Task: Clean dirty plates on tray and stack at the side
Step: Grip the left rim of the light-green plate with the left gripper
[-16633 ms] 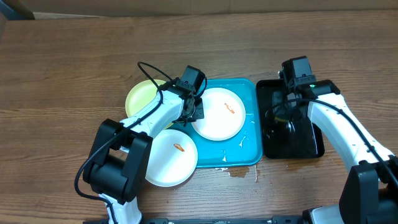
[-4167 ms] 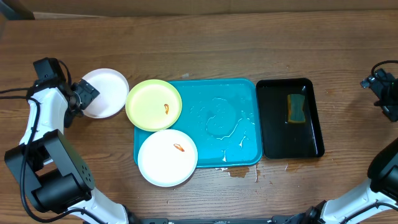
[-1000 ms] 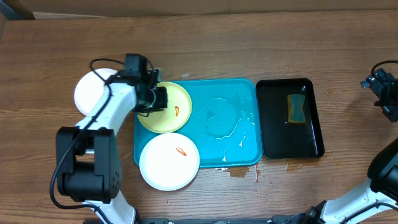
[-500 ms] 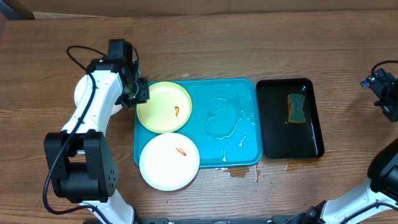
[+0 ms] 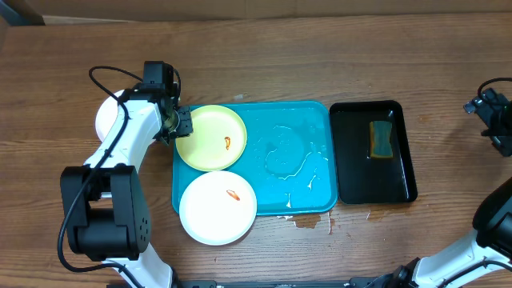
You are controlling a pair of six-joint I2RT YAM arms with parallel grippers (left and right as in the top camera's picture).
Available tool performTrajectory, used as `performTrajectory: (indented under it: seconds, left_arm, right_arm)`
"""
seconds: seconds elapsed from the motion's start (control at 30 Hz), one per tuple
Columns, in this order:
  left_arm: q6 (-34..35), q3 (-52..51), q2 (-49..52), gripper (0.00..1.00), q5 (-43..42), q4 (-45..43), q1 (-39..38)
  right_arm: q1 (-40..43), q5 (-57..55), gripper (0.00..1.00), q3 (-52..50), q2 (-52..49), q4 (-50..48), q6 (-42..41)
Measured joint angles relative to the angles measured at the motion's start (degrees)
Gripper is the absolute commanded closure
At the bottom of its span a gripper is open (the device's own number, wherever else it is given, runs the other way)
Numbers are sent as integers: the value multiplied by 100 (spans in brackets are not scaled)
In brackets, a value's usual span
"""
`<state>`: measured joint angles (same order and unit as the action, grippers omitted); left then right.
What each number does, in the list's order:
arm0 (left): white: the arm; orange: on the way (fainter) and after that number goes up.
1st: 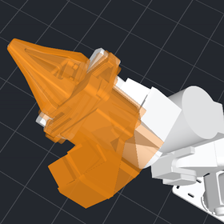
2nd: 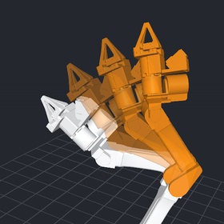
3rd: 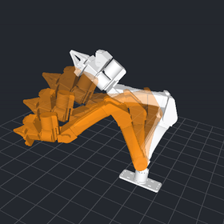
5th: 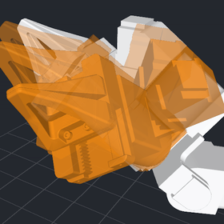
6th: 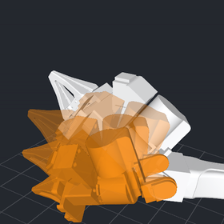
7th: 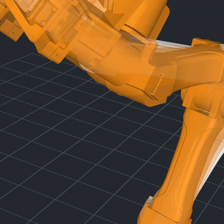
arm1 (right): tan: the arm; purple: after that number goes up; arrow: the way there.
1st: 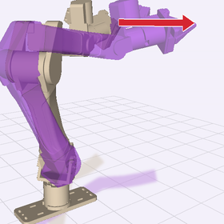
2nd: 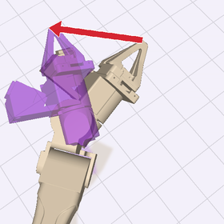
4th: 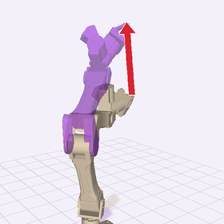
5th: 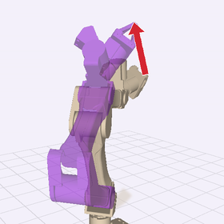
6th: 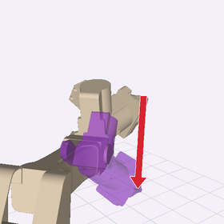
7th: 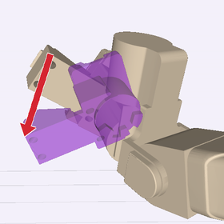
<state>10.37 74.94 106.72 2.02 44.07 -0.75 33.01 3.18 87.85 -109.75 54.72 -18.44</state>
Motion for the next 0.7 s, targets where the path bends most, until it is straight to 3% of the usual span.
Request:
performTrajectory:
  seconds: [0.07, 0.47, 0.7]
  left_arm:
    - [7, -2, 0, 73, 2, -2, 0]
    - [122, -382, 0, 68, 44, -420, 0]
    - [170, -470, 0, 73, 42, -535, 0]
  right_arm:
    - [0, 0, 0, 0, 0, -4, 2]
    - [0, -2, 0, 0, 0, -2, 2]
    - [0, 2, 0, 0, 0, -2, 2]
